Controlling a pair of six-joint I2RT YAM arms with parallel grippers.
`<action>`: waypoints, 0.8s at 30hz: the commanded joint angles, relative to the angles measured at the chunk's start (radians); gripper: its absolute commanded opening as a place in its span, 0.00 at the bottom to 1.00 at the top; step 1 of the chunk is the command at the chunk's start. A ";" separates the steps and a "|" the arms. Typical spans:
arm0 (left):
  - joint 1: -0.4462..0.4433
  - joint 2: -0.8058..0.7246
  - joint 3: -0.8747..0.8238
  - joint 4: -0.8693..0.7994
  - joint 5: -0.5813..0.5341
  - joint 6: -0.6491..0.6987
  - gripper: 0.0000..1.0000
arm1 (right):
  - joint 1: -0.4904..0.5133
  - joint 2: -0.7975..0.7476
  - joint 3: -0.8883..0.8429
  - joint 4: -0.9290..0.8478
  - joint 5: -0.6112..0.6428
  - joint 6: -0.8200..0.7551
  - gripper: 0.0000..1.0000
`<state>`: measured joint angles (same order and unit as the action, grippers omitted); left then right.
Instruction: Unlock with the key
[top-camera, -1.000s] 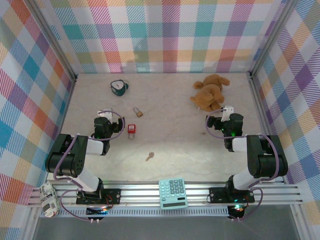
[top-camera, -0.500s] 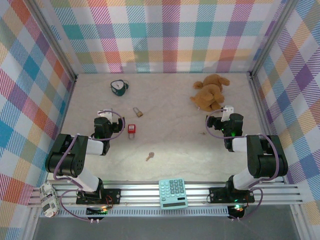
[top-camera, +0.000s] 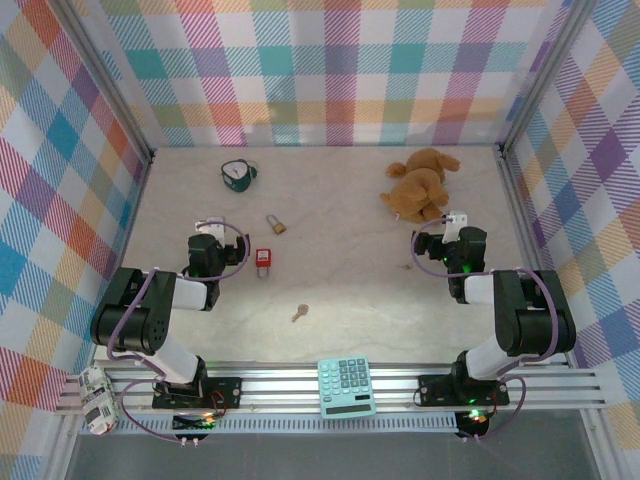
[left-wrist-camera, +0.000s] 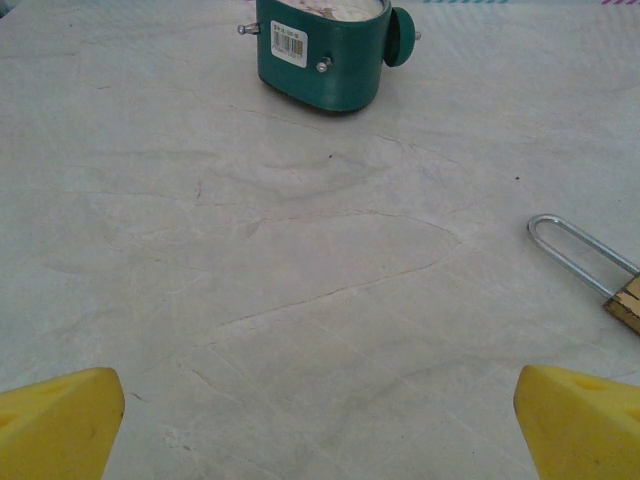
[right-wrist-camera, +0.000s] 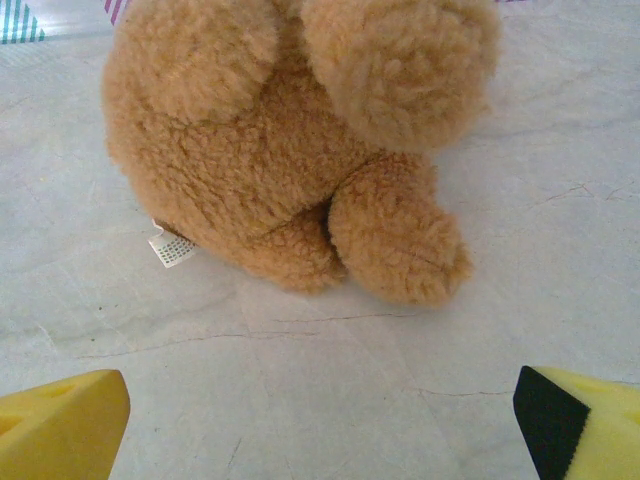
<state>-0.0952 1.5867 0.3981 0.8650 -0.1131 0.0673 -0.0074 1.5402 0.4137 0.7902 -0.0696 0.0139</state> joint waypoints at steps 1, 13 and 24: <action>0.009 -0.007 0.006 0.014 0.008 -0.009 1.00 | -0.008 -0.009 0.016 -0.002 -0.018 -0.004 0.99; 0.009 -0.006 0.008 0.009 0.012 -0.012 1.00 | -0.007 -0.009 0.016 -0.001 -0.019 -0.005 0.99; 0.009 -0.007 0.006 0.014 -0.032 -0.025 1.00 | -0.007 -0.009 0.016 -0.002 -0.020 -0.004 0.99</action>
<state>-0.0952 1.5867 0.3981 0.8650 -0.1333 0.0547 -0.0074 1.5402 0.4137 0.7906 -0.0696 0.0139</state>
